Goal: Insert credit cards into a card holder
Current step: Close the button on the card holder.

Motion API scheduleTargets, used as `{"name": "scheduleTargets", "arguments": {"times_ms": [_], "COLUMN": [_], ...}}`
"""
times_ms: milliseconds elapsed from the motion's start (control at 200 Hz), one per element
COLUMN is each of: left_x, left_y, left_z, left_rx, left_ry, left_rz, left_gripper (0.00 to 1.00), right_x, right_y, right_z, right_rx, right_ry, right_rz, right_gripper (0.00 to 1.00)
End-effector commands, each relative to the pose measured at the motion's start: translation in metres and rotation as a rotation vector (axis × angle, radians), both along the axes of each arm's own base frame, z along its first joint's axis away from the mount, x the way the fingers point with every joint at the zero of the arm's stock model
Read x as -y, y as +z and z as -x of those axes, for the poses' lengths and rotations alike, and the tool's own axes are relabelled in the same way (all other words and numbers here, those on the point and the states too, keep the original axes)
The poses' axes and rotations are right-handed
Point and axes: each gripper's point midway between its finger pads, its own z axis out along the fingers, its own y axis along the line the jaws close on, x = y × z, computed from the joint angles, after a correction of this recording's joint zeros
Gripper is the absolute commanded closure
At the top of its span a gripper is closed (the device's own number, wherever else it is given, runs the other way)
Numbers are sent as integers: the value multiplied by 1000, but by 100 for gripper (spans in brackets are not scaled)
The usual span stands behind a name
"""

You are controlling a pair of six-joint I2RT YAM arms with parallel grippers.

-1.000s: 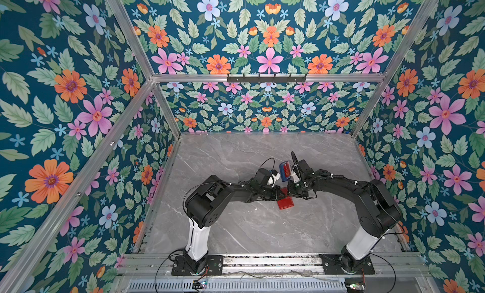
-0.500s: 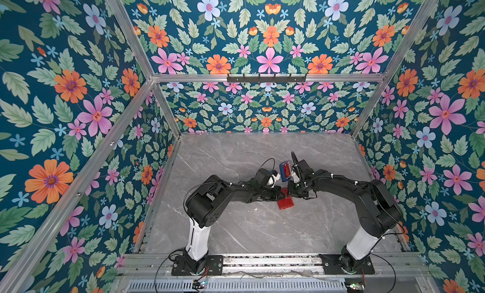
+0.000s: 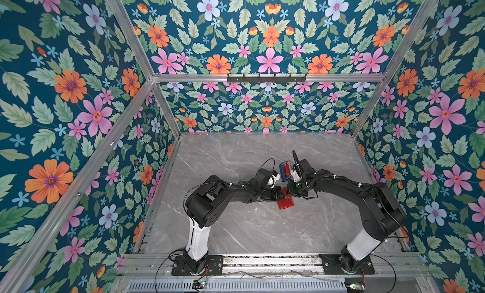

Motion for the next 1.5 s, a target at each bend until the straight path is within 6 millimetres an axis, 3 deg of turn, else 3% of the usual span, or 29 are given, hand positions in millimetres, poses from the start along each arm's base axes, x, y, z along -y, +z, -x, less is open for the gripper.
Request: {"name": "scheduleTargets", "arguments": {"times_ms": [0, 545, 740, 1130, 1430, 1445, 1495], "left_x": [-2, -5, -8, -15, -23, -23, -24], "left_y": [-2, -14, -18, -32, -43, -44, -46], "left_z": [0, 0, 5, 16, 24, 25, 26], "left_rx": [-2, -28, -42, -82, -109, -110, -114], "left_ry": [6, 18, 10, -5, -18, -18, -20], "left_rz": [-9, -41, -51, -88, -124, -126, -130], "left_gripper": [100, 100, 100, 100, 100, 100, 100], "right_x": [-6, 4, 6, 9, 13, 10, 12], "right_y": [-1, -37, -39, -46, -66, -58, -59], "right_z": [4, 18, 25, 42, 60, 58, 60], "right_rx": [-17, -106, -106, -37, 21, 50, 61], "right_ry": [27, 46, 53, 75, 51, 49, 43], "right_rz": [-23, 78, 95, 129, 180, 166, 172], "right_gripper": [91, 96, 97, 98, 98, 98, 98]}}
